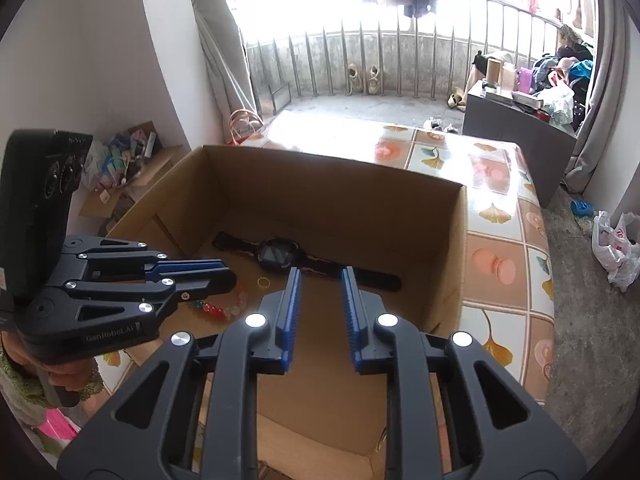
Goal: Organize jewelry
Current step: 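Open the left gripper to drop the gold ring into the box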
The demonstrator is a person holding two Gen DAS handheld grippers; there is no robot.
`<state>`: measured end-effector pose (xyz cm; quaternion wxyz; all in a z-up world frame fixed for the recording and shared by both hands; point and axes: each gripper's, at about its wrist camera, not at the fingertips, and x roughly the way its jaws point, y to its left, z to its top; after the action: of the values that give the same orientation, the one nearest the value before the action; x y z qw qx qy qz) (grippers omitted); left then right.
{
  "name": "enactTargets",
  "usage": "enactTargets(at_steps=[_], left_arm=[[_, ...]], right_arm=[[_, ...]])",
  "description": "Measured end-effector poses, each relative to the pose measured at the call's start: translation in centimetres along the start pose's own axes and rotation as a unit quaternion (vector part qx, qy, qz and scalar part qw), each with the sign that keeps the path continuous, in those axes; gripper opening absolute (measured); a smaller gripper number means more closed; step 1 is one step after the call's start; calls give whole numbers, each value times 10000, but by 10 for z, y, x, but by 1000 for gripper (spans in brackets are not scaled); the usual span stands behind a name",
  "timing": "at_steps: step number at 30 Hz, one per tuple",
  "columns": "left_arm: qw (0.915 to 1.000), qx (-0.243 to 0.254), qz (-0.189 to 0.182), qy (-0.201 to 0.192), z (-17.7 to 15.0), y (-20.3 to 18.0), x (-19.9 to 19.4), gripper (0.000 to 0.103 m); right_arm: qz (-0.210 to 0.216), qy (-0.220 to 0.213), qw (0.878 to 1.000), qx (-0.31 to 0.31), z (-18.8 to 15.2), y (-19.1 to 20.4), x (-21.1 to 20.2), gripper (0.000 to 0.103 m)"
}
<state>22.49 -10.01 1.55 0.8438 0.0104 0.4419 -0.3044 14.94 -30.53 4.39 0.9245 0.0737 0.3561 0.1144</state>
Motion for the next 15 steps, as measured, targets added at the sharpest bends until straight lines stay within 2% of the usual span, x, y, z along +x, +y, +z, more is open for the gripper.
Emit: enactTargets(at_steps=[6, 8, 10, 12, 15], left_arm=[[9994, -164, -42, -317, 0, 10, -27, 12], [9988, -206, -42, -433, -4, 13, -40, 12], [9981, -247, -16, -556, -7, 17, -54, 15], [9974, -275, 12, -668, -13, 19, -67, 18], [9965, -258, 64, -796, -22, 20, -88, 19]], right_arm=[[-12, -251, 9995, 198, -1, -5, -24, 22], [-11, -312, 9993, 219, -4, -4, -33, 27], [-1, -374, 9990, 243, -7, -3, -42, 40], [38, -421, 9987, 268, -11, -1, -51, 45], [103, -462, 9984, 295, -17, 3, -62, 45]])
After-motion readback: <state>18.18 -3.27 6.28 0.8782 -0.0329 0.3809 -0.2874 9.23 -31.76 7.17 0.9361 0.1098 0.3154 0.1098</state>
